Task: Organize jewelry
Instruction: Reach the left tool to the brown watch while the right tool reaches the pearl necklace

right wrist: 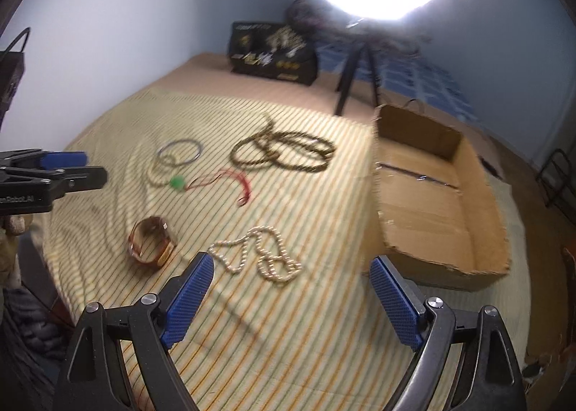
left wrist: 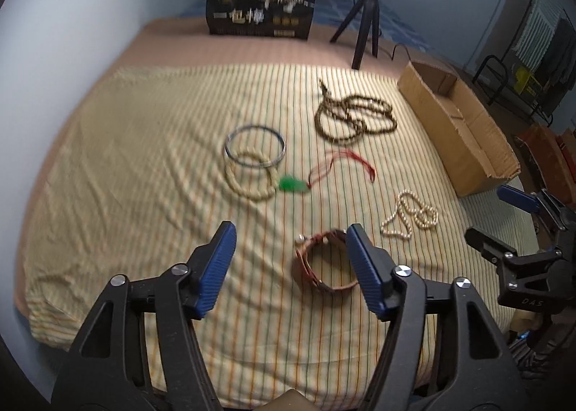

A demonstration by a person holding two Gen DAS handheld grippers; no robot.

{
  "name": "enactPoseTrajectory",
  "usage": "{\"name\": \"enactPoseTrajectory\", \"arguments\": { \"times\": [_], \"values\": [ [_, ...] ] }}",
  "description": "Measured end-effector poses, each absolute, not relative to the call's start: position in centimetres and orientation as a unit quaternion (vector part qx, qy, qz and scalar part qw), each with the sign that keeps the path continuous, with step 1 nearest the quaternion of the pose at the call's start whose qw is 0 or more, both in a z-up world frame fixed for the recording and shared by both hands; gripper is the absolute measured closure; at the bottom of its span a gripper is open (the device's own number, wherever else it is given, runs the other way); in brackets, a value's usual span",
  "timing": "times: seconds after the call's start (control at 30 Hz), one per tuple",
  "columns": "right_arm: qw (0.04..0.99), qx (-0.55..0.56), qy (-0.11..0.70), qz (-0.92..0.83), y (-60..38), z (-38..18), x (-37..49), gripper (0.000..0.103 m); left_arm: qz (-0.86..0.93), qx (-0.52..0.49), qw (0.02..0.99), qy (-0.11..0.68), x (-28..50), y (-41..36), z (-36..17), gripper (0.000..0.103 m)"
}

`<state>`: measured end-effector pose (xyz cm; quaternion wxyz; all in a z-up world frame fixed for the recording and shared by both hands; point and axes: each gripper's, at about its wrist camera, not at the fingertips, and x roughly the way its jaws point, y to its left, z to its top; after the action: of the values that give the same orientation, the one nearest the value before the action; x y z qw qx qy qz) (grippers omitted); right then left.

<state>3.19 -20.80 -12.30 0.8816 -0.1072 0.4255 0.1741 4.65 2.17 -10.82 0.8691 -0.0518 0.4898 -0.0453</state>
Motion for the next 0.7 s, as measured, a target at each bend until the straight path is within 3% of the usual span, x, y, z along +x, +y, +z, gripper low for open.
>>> {"name": "enactPoseTrajectory", "arguments": {
  "times": [0.7],
  "values": [
    [0.813,-0.161,0.508,0.236,-17.5,-18.7,8.4,0.010,-0.062,-0.097,0.808,0.578,6.7,1.5,-16.6,0.063]
  ]
}}
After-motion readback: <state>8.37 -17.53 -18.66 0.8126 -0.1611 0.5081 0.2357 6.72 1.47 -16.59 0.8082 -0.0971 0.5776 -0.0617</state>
